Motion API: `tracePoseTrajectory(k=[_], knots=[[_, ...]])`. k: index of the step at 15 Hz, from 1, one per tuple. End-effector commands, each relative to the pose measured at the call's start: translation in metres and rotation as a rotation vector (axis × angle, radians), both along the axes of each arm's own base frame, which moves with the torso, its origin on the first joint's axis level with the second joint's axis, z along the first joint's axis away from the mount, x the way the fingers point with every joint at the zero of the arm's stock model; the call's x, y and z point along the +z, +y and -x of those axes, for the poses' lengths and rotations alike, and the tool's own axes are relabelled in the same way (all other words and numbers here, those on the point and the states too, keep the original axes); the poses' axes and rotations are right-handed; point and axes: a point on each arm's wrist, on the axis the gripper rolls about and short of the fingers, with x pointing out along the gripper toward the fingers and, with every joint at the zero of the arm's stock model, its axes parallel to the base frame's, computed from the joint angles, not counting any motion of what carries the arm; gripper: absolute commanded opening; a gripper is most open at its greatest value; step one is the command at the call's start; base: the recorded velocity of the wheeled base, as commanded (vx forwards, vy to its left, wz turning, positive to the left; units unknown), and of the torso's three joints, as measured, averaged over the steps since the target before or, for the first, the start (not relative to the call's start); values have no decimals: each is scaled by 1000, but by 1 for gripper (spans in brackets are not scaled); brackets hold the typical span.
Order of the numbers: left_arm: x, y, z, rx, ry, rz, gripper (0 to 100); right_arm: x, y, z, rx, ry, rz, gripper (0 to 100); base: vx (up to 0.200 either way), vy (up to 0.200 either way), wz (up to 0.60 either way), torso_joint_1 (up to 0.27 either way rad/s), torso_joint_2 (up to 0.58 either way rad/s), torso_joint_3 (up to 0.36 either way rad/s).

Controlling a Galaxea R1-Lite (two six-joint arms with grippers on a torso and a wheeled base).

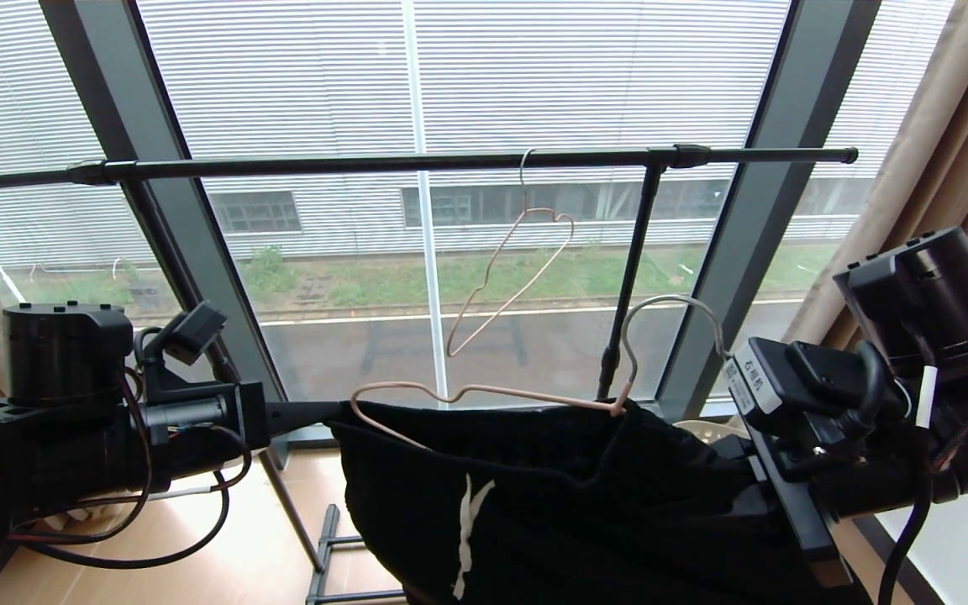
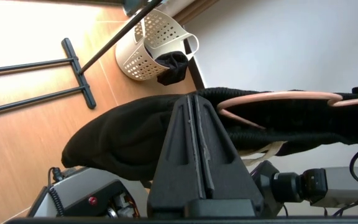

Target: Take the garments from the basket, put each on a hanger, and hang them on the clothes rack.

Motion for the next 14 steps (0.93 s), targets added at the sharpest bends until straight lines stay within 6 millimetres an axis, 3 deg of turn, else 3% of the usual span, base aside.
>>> tracePoseTrajectory(k=[1, 14], knots=[[1, 1, 0, 2, -3, 1, 0, -5, 1, 2, 7, 17, 12, 0, 0, 0, 0, 0, 0, 0], [12, 1, 10, -4, -48, 10, 0, -39, 11, 7, 12, 81, 147, 0, 0, 0, 0, 0, 0, 0]])
